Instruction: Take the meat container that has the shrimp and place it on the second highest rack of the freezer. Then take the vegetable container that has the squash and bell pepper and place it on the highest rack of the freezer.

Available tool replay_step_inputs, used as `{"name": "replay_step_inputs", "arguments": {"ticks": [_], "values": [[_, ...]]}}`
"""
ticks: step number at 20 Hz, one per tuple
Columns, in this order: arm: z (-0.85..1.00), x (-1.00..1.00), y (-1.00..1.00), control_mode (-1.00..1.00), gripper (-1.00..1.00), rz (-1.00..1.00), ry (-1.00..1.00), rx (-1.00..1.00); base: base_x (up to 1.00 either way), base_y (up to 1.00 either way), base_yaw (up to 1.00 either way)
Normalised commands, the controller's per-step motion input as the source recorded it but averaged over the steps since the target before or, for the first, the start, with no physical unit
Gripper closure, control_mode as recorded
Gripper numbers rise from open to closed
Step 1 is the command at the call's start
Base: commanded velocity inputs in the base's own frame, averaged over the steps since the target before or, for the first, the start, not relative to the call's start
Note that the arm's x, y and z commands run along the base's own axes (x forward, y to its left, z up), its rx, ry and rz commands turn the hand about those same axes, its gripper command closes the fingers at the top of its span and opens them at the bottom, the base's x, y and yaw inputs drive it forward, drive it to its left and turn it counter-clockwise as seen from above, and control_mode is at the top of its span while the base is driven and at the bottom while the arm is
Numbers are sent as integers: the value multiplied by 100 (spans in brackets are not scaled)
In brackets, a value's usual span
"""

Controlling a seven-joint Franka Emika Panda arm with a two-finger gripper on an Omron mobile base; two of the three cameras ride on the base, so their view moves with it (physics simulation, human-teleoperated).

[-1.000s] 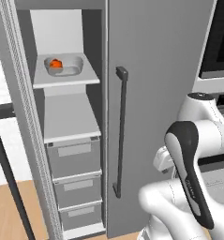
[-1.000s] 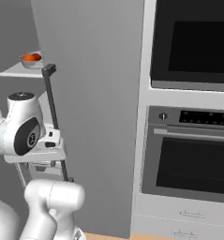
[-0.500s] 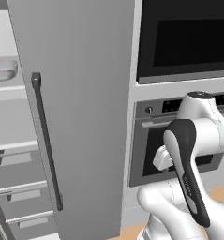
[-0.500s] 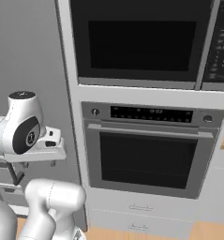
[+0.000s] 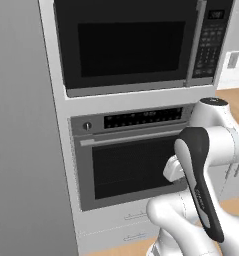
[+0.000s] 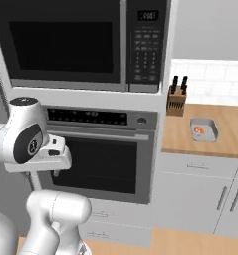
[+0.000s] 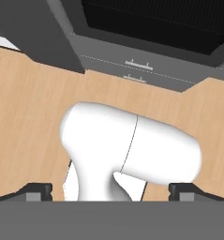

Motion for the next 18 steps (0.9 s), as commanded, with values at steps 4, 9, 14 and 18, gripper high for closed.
{"name": "replay_step_inputs", "arguments": {"ticks": [4,9,14,18], "values": [[0,0,0,100,-100,0,0,0,0,-100,0],[0,0,0,100,-100,0,0,0,7,-100,0],[0,0,0,100,-100,0,0,0,23,-100,0],[0,0,0,100,-100,0,0,0,42,-96,0]]}}
